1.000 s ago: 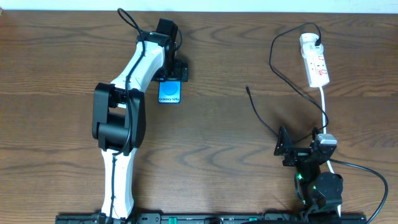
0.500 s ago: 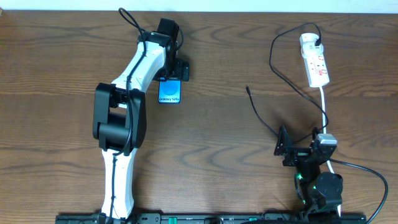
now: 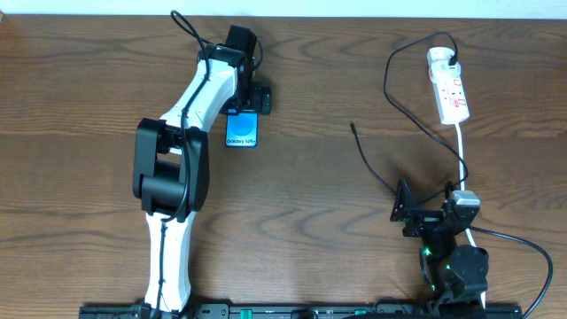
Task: Plug charger to phone and switch on socket
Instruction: 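Close the left gripper on the phone's top edge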
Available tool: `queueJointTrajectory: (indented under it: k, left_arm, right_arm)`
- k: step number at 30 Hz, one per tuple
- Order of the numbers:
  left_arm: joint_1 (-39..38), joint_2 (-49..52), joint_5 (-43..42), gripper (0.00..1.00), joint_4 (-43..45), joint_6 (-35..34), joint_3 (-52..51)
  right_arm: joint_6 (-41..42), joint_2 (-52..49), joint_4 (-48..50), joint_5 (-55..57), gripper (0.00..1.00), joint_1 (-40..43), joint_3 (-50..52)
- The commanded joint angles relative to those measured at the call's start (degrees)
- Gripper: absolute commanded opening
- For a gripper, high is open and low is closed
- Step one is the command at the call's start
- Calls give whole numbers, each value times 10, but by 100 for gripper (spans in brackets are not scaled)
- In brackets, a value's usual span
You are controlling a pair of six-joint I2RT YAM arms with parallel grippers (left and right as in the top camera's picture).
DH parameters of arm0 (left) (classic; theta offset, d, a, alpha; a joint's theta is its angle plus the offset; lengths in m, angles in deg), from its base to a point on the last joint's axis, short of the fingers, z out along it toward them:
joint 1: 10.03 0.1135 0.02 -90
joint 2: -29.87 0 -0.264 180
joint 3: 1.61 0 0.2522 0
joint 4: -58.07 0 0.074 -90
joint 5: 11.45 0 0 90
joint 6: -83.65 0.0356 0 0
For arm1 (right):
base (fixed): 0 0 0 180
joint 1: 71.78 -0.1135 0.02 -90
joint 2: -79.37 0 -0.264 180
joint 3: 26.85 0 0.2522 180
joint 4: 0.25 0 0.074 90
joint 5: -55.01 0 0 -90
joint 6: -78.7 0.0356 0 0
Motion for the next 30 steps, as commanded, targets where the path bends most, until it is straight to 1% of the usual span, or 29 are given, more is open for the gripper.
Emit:
queueJointTrajectory:
  k: [1,30]
  left_arm:
    - [-1,9,2,98,0,4,8]
    - [-1,9,3,98,2,3,-14]
  right_arm:
    - [-7,3,-2,6,99,-3,1]
    - [-7,3,-2,6,99,-3,1]
